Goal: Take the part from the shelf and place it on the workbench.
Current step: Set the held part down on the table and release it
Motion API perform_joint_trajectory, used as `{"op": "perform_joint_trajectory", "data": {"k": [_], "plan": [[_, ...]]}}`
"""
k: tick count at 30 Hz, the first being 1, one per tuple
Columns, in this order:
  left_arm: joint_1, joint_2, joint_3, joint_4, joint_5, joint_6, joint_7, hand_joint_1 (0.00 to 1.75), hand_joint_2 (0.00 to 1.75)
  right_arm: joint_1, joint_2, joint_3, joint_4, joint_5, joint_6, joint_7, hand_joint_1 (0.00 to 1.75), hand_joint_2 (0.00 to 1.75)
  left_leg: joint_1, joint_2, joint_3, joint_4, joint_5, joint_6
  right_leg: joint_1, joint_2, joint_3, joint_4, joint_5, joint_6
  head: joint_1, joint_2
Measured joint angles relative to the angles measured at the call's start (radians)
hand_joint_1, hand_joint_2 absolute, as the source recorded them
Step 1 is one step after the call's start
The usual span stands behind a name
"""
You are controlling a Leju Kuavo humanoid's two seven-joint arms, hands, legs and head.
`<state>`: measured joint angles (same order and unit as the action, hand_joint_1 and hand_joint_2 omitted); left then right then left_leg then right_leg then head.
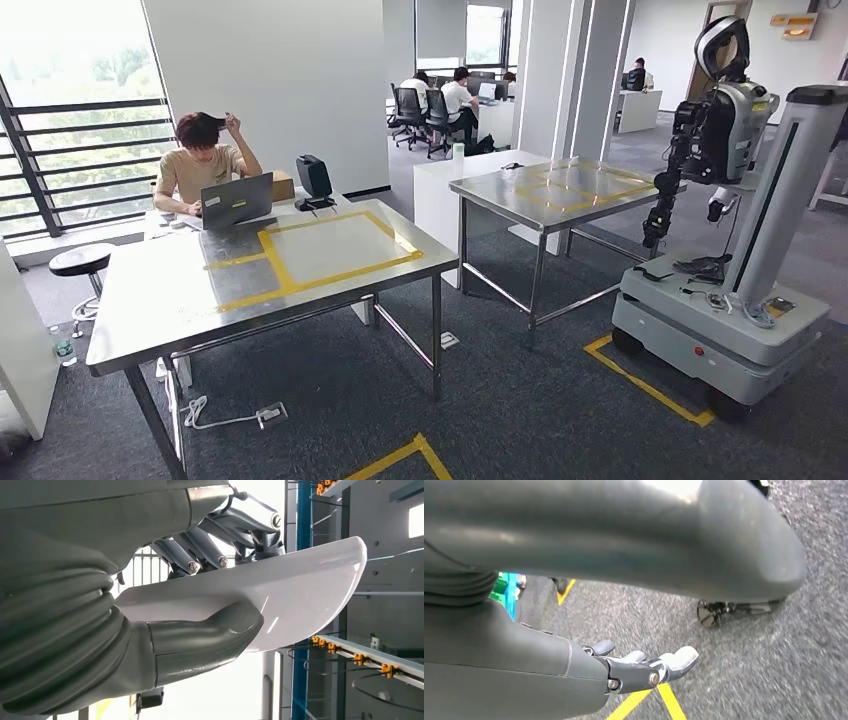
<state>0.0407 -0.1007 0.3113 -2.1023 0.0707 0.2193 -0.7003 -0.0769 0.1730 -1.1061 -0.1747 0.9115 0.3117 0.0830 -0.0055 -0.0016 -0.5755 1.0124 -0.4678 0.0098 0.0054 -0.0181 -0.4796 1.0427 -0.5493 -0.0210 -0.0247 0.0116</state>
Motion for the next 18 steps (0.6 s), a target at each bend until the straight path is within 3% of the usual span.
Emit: {"op": "perform_joint_trajectory", "data": {"k": [2, 5, 6, 7, 8, 10, 12, 15, 16, 18], "plan": [[-0.003, -0.002, 0.000, -0.003, -0.005, 0.000, 0.000, 1.75, 1.75, -0.002, 0.000, 0.000, 0.000, 0.000, 0.000, 0.000, 0.00, 0.00, 0.004, -0.003, 0.030, -0.011, -0.009, 0.009, -0.003, 0.007, -0.038, 0.079, -0.008, 0.008, 0.000, 0.000], [-0.005, -0.004, 0.000, -0.005, -0.009, 0.000, 0.000, 1.75, 1.75, -0.003, 0.000, -0.001, 0.000, 0.001, 0.002, 0.000, 0.00, 0.00, 0.006, -0.004, 0.055, -0.014, -0.033, 0.012, -0.010, 0.013, -0.165, 0.243, -0.069, 0.025, 0.001, 0.000], [-0.005, -0.005, 0.000, -0.005, -0.010, 0.000, 0.000, 1.75, 1.75, 0.000, 0.000, -0.001, 0.000, 0.001, 0.001, 0.000, 0.00, 0.00, 0.007, -0.006, 0.066, -0.014, -0.043, 0.011, -0.014, 0.013, -0.197, 0.261, -0.082, 0.030, 0.001, 0.000], [-0.005, -0.005, 0.000, -0.005, -0.011, 0.000, 0.000, 1.75, 1.75, 0.003, 0.000, -0.001, 0.000, 0.001, 0.001, 0.000, 0.00, 0.00, 0.009, -0.009, 0.080, -0.014, -0.055, 0.008, -0.017, 0.013, -0.215, 0.249, -0.078, 0.034, 0.001, 0.000], [-0.005, -0.006, 0.000, -0.005, -0.012, 0.000, 0.000, 1.75, 1.75, 0.006, 0.000, -0.001, 0.000, 0.002, 0.001, 0.000, 0.00, 0.00, 0.011, -0.012, 0.096, -0.014, -0.068, 0.005, -0.021, 0.013, -0.221, 0.208, -0.051, 0.037, 0.001, 0.000], [-0.004, -0.006, 0.000, -0.004, -0.014, 0.001, 0.000, 1.75, 1.75, 0.013, 0.000, -0.001, 0.000, 0.003, 0.000, 0.000, 0.00, 0.00, 0.013, -0.016, 0.121, -0.011, -0.098, -0.006, -0.027, 0.012, -0.212, 0.090, 0.059, 0.042, 0.001, 0.000], [-0.003, -0.006, 0.000, -0.005, -0.016, 0.004, 0.000, 1.75, 1.75, 0.016, 0.000, -0.001, 0.000, 0.006, 0.000, -0.001, 0.00, 0.00, 0.014, -0.019, 0.140, -0.011, -0.128, -0.021, -0.024, 0.008, -0.196, 0.025, 0.119, 0.037, 0.000, -0.001], [-0.004, -0.006, 0.000, -0.010, -0.018, 0.008, 0.001, 1.75, 1.75, 0.012, -0.001, -0.001, 0.000, 0.008, 0.000, -0.002, 0.00, 0.00, 0.021, -0.018, 0.159, 0.024, -0.125, -0.042, -0.016, 0.009, -0.155, 0.012, 0.093, 0.013, -0.002, -0.001], [-0.004, -0.006, 0.000, -0.012, -0.018, 0.009, 0.000, 1.75, 1.75, 0.010, -0.001, -0.001, 0.000, 0.009, 0.000, -0.002, 0.00, 0.00, 0.023, -0.016, 0.142, 0.069, -0.108, -0.048, -0.016, 0.011, -0.137, 0.009, 0.082, 0.004, -0.003, -0.001], [-0.005, -0.005, -0.001, -0.012, -0.020, 0.010, 0.000, 1.75, 1.75, 0.007, -0.002, -0.001, 0.000, 0.010, 0.000, -0.001, 0.00, 0.00, 0.025, -0.010, 0.058, 0.192, -0.093, -0.055, -0.017, 0.012, -0.100, 0.005, 0.056, -0.009, -0.004, -0.001]]}}
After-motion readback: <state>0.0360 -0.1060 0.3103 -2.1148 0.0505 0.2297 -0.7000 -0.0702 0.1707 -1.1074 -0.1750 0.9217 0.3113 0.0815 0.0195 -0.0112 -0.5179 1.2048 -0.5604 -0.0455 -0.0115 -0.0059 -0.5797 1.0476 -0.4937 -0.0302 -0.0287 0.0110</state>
